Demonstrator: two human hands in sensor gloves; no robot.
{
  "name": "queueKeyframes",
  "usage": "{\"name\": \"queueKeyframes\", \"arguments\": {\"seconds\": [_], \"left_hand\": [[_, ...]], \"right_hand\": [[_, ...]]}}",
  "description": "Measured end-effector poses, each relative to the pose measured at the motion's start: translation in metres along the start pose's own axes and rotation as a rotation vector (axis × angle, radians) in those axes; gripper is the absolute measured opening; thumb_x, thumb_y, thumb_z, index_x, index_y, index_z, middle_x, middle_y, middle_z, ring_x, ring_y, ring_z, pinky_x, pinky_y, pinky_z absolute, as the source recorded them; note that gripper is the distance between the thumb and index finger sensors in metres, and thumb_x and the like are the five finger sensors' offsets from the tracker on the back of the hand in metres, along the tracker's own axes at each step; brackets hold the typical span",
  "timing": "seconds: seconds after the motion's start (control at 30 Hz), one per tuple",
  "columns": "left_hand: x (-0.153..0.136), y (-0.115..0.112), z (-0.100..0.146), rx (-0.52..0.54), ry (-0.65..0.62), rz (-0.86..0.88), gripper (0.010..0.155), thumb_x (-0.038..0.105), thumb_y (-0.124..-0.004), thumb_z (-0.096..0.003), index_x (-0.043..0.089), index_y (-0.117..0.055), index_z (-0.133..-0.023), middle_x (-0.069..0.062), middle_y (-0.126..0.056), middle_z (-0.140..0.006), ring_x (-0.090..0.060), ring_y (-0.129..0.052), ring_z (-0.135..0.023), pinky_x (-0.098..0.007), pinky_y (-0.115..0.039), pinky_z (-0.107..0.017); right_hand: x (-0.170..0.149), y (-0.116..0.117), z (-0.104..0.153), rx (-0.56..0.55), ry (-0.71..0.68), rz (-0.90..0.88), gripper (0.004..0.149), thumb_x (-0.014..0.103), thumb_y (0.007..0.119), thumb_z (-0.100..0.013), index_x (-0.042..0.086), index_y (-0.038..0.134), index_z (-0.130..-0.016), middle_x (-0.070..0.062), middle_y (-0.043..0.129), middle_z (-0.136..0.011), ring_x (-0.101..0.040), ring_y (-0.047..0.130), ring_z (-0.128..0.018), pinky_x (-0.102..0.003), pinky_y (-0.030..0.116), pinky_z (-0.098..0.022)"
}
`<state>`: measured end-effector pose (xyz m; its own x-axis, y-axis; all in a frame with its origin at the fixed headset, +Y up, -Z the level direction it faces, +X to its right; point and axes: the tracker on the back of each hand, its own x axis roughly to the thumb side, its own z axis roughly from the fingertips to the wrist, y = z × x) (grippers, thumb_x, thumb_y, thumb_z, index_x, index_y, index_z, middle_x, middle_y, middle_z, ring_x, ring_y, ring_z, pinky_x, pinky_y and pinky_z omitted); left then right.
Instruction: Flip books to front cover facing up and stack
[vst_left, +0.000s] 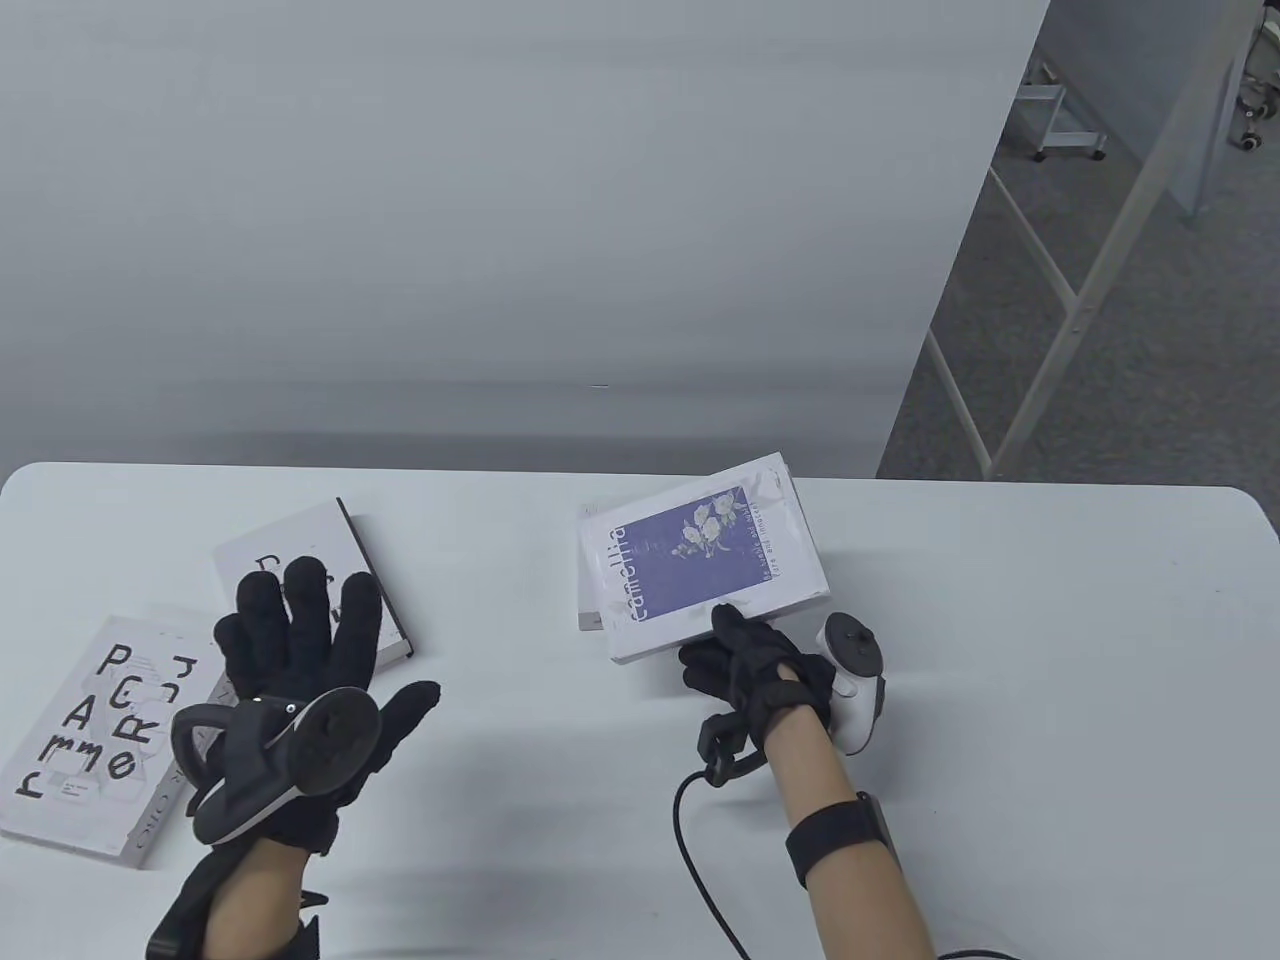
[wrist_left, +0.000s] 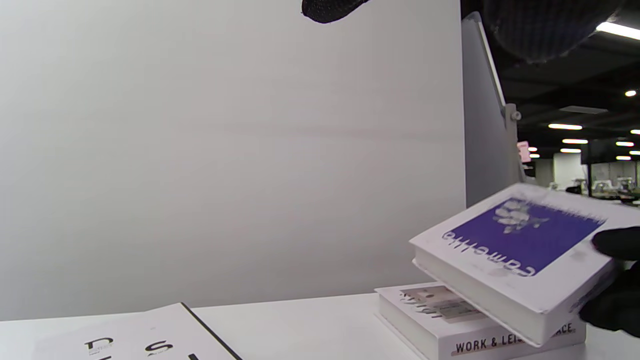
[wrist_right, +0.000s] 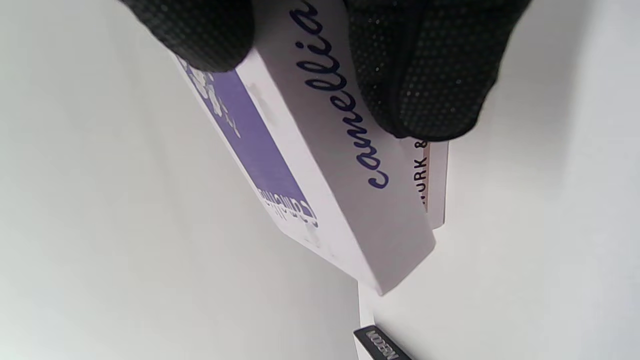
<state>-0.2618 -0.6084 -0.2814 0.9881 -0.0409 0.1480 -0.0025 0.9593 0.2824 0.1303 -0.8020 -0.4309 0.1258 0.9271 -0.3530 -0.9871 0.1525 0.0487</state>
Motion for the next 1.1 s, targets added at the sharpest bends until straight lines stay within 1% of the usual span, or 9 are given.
{"name": "queueKeyframes", "arguments": {"seconds": [0.1,0.3,0.43,0.5,0.63,0.77,0.83,0.93,1.1], "left_hand": [[0.003,0.003,0.001,0.004,-0.016,-0.003,0.097,0.073,-0.059,-0.0456,0.010,-0.033,-0.115,-0.032,-0.012,-0.108,-0.064,-0.012,-0.093,-0.074,-0.026,-0.063],[0.002,0.004,0.001,-0.004,-0.024,0.027,0.097,0.073,-0.060,-0.0456,0.010,-0.034,-0.114,-0.032,-0.016,-0.110,-0.063,-0.013,-0.093,-0.074,-0.027,-0.063],[-0.003,0.001,0.000,-0.016,-0.019,0.057,0.094,0.073,-0.060,-0.0459,0.014,-0.033,-0.114,-0.032,-0.017,-0.110,-0.063,-0.013,-0.093,-0.074,-0.027,-0.063],[-0.004,0.000,0.000,-0.023,-0.014,0.058,0.094,0.073,-0.060,-0.0459,0.014,-0.033,-0.114,-0.032,-0.017,-0.110,-0.063,-0.013,-0.093,-0.074,-0.027,-0.063],[-0.005,0.000,0.000,-0.029,-0.013,0.073,0.095,0.073,-0.060,-0.0460,0.013,-0.033,-0.114,-0.032,-0.018,-0.110,-0.063,-0.014,-0.092,-0.074,-0.028,-0.063],[-0.006,-0.001,0.000,-0.030,-0.013,0.103,0.095,0.073,-0.060,-0.0460,0.013,-0.032,-0.114,-0.032,-0.018,-0.110,-0.063,-0.013,-0.092,-0.074,-0.028,-0.062],[-0.006,-0.001,0.000,-0.033,-0.016,0.117,0.095,0.073,-0.059,-0.0462,0.012,-0.032,-0.114,-0.032,-0.018,-0.110,-0.063,-0.013,-0.092,-0.074,-0.028,-0.062],[-0.006,-0.002,0.000,-0.034,-0.021,0.128,0.095,0.073,-0.059,-0.0461,0.012,-0.032,-0.114,-0.032,-0.019,-0.109,-0.063,-0.013,-0.092,-0.074,-0.028,-0.062],[-0.005,-0.004,-0.001,-0.045,-0.027,0.131,0.095,0.073,-0.060,-0.0461,0.012,-0.032,-0.114,-0.032,-0.019,-0.109,-0.063,-0.013,-0.092,-0.074,-0.029,-0.062]], "right_hand": [[-0.006,0.009,-0.015,-0.030,0.056,-0.056,0.075,0.048,0.066,-0.053,-0.007,0.035,-0.093,-0.035,0.064,-0.085,-0.036,0.092,-0.065,-0.037,0.089,-0.044],[-0.006,0.022,-0.035,-0.065,0.121,-0.054,0.075,0.049,0.066,-0.053,-0.008,0.036,-0.092,-0.034,0.066,-0.083,-0.035,0.094,-0.065,-0.036,0.091,-0.043],[-0.008,0.027,-0.042,-0.089,0.146,-0.064,0.075,0.050,0.065,-0.053,-0.008,0.036,-0.091,-0.034,0.067,-0.083,-0.035,0.094,-0.064,-0.036,0.091,-0.042],[-0.009,0.028,-0.043,-0.101,0.147,-0.056,0.076,0.051,0.064,-0.053,-0.009,0.036,-0.091,-0.034,0.067,-0.082,-0.034,0.095,-0.064,-0.035,0.091,-0.042],[-0.011,0.031,-0.044,-0.106,0.154,-0.100,0.076,0.050,0.060,-0.054,-0.011,0.034,-0.091,-0.035,0.067,-0.082,-0.035,0.094,-0.064,-0.036,0.091,-0.043],[-0.013,0.036,-0.042,-0.037,0.158,-0.182,0.077,0.046,0.055,-0.054,-0.016,0.027,-0.091,-0.040,0.061,-0.084,-0.039,0.090,-0.068,-0.038,0.088,-0.046],[-0.014,0.038,-0.041,-0.037,0.144,-0.200,0.077,0.044,0.052,-0.055,-0.018,0.023,-0.091,-0.043,0.056,-0.085,-0.041,0.086,-0.071,-0.041,0.086,-0.048],[-0.014,0.043,-0.040,0.001,0.123,-0.231,0.078,0.041,0.049,-0.055,-0.020,0.014,-0.090,-0.047,0.047,-0.086,-0.045,0.078,-0.075,-0.044,0.081,-0.052],[-0.015,0.047,-0.040,0.027,0.081,-0.265,0.078,0.039,0.048,-0.055,-0.019,0.009,-0.090,-0.048,0.041,-0.088,-0.047,0.073,-0.078,-0.046,0.077,-0.055]]}}
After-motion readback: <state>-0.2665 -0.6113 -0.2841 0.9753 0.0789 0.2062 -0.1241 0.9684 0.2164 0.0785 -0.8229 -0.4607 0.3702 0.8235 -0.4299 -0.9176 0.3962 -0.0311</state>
